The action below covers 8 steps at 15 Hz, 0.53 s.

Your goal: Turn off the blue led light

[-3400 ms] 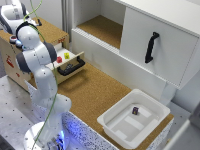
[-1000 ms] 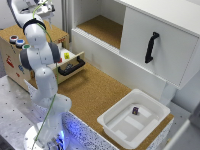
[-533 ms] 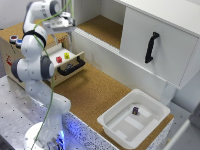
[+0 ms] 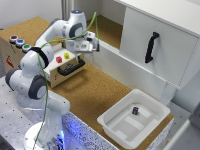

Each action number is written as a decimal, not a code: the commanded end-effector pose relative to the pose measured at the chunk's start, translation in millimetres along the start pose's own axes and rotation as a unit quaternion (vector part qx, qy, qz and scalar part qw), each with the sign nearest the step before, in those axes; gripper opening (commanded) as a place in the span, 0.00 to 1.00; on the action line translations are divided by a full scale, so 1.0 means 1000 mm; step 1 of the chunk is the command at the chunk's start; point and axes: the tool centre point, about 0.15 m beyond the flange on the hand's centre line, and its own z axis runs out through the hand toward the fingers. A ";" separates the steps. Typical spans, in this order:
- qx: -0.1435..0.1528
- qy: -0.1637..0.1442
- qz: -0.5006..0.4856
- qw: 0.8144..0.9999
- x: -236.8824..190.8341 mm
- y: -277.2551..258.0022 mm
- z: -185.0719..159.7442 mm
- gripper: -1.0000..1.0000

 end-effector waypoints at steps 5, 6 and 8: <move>0.040 -0.037 0.093 0.994 -0.042 0.134 0.064 1.00; 0.039 -0.047 0.096 0.994 -0.049 0.142 0.070 1.00; 0.052 -0.047 0.103 0.992 -0.066 0.160 0.092 1.00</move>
